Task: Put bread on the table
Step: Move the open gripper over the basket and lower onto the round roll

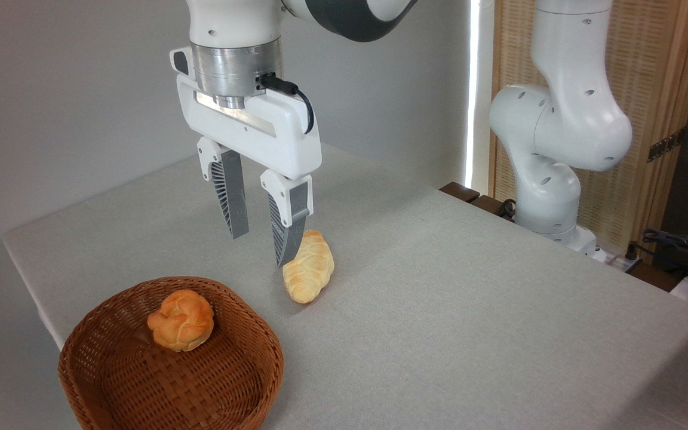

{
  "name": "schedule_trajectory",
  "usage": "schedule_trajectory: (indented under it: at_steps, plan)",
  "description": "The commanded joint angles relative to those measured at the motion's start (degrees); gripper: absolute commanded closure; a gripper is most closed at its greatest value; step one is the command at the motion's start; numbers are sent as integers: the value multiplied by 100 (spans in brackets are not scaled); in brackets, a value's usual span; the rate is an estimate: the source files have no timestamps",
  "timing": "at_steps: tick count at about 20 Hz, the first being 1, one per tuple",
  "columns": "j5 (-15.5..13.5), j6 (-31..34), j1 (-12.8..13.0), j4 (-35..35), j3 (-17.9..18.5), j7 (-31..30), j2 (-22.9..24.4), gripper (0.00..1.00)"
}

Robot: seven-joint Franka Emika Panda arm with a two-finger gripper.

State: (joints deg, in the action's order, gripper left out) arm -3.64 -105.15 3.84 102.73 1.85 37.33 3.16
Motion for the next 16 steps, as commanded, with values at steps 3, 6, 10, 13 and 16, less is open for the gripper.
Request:
schedule_trajectory:
  at_steps: [3,6,10,13,16]
  plan:
    - [-163,74,-59,-122,-36,134,-79,0]
    - [-172,74,-50,-122,-44,143,-97,0]
    - [-321,-5,-50,-113,-167,143,-158,0]
    - [-427,-145,-33,-113,-176,239,-246,0]
    - [-436,-496,55,-78,-176,240,-334,0]
